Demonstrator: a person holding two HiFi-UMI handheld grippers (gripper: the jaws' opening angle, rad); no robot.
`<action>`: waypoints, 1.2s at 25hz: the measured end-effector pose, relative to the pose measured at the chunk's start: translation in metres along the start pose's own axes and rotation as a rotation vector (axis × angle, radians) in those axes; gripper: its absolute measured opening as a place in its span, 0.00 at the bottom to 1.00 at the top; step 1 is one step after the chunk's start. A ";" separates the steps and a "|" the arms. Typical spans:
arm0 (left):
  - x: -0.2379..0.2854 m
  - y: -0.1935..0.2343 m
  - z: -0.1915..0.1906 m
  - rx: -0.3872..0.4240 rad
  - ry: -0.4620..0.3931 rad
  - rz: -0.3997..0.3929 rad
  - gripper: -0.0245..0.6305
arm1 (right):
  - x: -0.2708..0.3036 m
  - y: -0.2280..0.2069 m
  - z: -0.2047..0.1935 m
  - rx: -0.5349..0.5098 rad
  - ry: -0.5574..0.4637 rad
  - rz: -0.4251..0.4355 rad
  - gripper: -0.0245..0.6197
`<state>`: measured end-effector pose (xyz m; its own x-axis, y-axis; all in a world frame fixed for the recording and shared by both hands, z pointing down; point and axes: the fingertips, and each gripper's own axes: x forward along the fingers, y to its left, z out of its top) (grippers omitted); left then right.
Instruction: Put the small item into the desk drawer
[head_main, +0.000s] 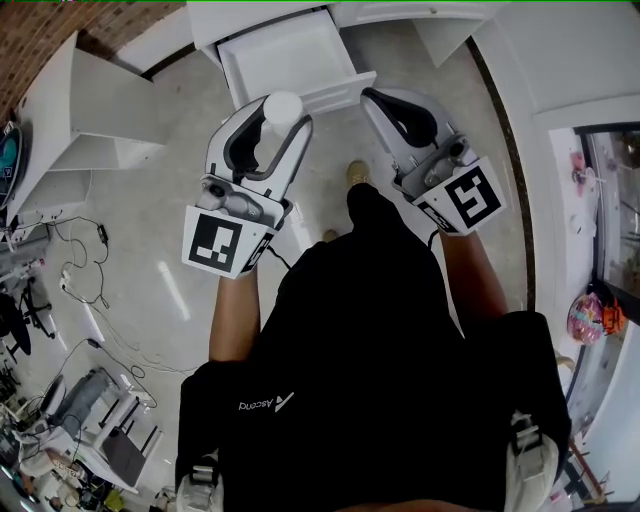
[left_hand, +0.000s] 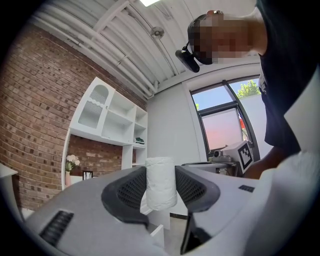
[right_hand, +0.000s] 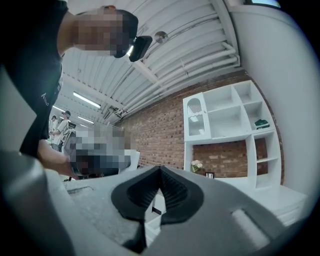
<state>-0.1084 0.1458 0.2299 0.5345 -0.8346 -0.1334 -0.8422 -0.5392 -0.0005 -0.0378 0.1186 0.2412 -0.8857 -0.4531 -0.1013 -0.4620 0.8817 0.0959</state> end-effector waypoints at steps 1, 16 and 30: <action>0.007 0.006 -0.003 0.001 0.006 0.002 0.30 | 0.005 -0.007 -0.003 -0.003 0.003 0.003 0.04; 0.131 0.079 -0.077 -0.002 0.176 0.017 0.30 | 0.057 -0.132 -0.066 0.017 0.123 0.063 0.04; 0.197 0.121 -0.163 -0.054 0.392 -0.003 0.30 | 0.087 -0.210 -0.105 0.037 0.169 0.111 0.04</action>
<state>-0.0931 -0.1024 0.3652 0.5323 -0.8072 0.2551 -0.8412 -0.5381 0.0528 -0.0228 -0.1196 0.3164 -0.9275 -0.3660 0.0760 -0.3620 0.9302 0.0609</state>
